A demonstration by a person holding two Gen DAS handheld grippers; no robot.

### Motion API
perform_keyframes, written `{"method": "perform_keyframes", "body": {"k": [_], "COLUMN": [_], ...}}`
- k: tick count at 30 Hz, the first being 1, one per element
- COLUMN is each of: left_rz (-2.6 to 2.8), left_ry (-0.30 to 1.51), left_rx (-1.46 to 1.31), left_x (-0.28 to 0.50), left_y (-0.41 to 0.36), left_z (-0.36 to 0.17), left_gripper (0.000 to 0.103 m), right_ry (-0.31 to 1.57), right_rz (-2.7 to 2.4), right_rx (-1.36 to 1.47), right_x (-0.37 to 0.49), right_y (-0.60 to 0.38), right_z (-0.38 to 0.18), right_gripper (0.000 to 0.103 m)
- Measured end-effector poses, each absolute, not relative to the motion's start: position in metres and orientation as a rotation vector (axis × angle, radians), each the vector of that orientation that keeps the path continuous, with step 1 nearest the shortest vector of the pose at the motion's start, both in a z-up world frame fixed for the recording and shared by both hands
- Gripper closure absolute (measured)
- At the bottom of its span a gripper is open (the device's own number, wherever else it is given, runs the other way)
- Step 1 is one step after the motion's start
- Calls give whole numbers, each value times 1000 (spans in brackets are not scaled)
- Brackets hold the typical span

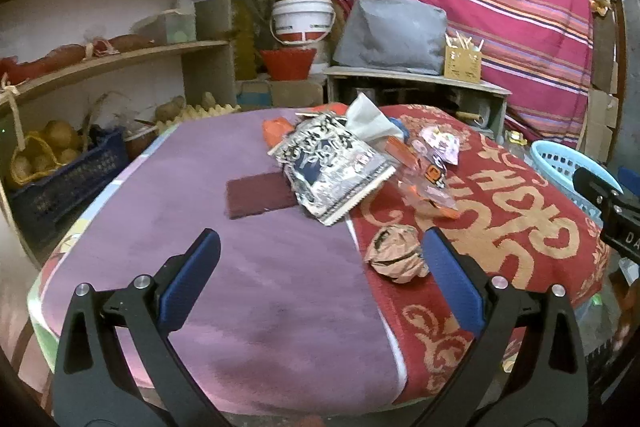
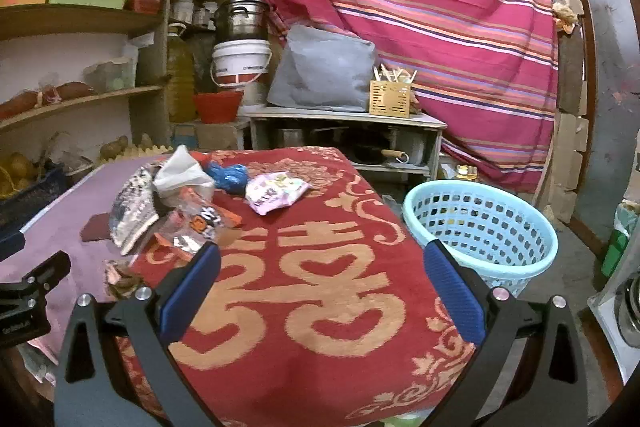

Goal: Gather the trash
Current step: 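Reach the left gripper to the crumpled brown paper ball and close it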

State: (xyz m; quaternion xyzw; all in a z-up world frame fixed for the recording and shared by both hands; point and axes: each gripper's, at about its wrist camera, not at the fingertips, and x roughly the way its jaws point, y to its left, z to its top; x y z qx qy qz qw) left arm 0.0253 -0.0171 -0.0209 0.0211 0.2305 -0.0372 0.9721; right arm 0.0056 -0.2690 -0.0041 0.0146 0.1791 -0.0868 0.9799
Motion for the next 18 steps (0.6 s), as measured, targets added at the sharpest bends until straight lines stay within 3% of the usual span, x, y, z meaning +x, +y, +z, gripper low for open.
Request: {"method": "perform_keyframes", "body": {"k": [12,18], "left_rz": [-127,-142], "left_ry": [539,618], "left_rx": [125,113], "left_x": [56,75], "left_y": [-61,-67], "left_z": [-44,-55], "left_gripper": [5,28], "right_ry": [439,454], "right_rz": [-195,-203], "right_rx": [55,58], "right_x": [25,30], "right_y": [-286,-290], "right_z": [-21,-25], "right_gripper": [4,4]}}
